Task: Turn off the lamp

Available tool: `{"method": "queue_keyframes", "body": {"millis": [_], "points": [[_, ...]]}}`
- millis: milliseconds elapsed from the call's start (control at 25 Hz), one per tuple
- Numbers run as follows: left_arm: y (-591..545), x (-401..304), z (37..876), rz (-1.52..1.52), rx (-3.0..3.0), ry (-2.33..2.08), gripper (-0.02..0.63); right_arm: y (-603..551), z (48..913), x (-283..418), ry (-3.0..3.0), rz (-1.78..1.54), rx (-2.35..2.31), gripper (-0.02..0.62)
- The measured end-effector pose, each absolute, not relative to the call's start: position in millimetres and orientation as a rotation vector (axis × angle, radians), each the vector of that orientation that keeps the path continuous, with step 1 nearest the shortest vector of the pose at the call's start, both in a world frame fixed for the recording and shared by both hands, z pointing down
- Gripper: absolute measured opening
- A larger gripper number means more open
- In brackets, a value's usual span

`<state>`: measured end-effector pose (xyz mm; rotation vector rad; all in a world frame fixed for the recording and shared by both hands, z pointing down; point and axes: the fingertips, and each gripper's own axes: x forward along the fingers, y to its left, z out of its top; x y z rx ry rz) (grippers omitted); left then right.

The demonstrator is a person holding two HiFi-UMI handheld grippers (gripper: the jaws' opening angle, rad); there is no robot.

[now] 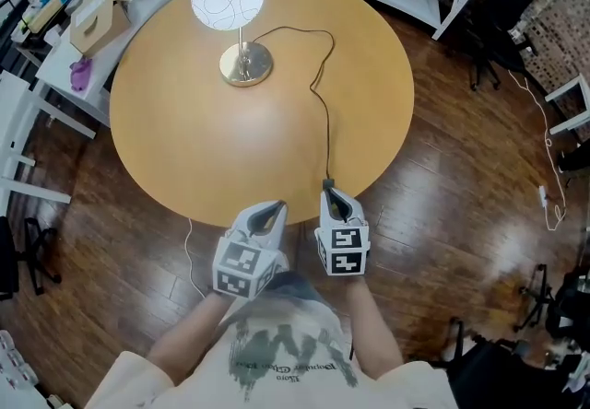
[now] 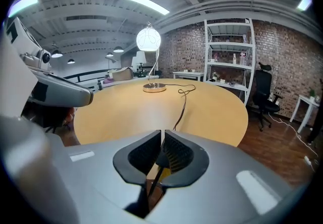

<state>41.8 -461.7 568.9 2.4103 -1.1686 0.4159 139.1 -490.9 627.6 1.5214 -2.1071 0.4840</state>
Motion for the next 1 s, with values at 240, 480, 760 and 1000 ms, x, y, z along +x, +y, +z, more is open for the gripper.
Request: {"method": "queue_keyframes", "body": {"millis": [240, 480, 760, 1000], "points": [[-468.7, 39.7, 569.5, 0.452, 2.399, -1.178, -0.005, -502.1, 636.3, 148.5, -2.071, 0.484, 1.533, 0.0], [-472.4, 38.2, 574.0, 0.462, 2.388, -1.183, -0.005, -505.6, 644.5, 149.1, -2.035, 0.455, 1.491, 0.0], [-475.0, 40.1, 577.8, 0.457, 2.384, -1.179, -0.005, -511.2, 651.3, 142.6, -2.009, 0.452, 1.42, -0.002], [-478.3, 37.3, 573.1, 0.447, 2.386, -1.193, -0.005, -515.1, 650.9, 139.3, -1.999, 0.429, 1.426, -0.002]]}}
